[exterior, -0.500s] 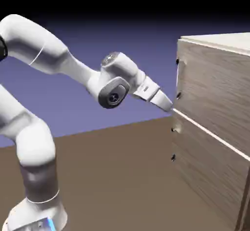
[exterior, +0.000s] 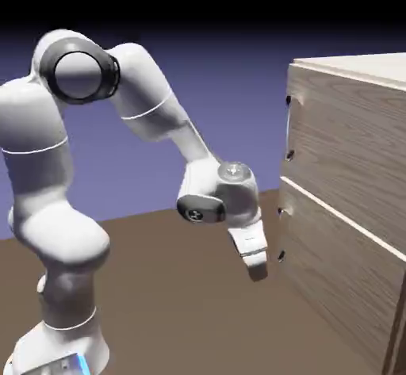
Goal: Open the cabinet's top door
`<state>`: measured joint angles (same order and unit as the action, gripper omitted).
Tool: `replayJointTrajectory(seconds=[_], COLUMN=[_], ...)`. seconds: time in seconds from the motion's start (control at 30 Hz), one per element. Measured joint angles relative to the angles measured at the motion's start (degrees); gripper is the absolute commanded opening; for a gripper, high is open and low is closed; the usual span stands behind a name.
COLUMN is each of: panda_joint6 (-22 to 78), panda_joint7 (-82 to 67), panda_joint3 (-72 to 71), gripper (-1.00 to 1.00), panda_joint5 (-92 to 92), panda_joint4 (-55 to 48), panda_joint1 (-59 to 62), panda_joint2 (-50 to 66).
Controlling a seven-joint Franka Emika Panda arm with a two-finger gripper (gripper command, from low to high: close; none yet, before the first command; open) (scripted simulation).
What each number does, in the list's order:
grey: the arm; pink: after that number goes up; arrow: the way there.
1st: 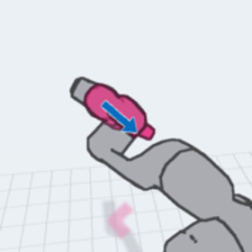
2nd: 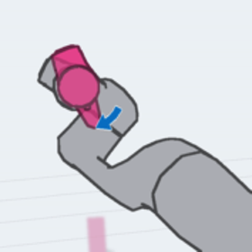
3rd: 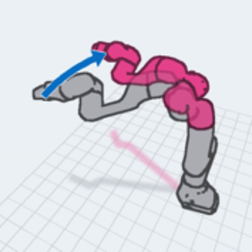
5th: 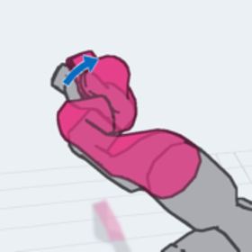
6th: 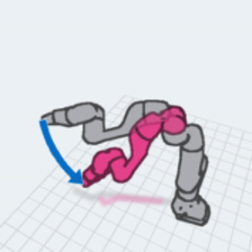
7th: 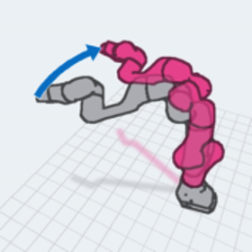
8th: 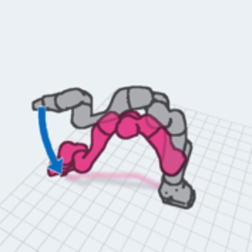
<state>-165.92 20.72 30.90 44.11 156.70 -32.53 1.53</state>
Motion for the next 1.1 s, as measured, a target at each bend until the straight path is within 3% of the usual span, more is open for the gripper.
replayJointTrajectory(seconds=[1.1], panda_joint6=[15.1], panda_joint7=[-40.5], panda_joint3=[57.6], gripper=[0.0], panda_joint5=[82.2], panda_joint4=[-8.0], panda_joint1=[-59.3], panda_joint2=[63.8])
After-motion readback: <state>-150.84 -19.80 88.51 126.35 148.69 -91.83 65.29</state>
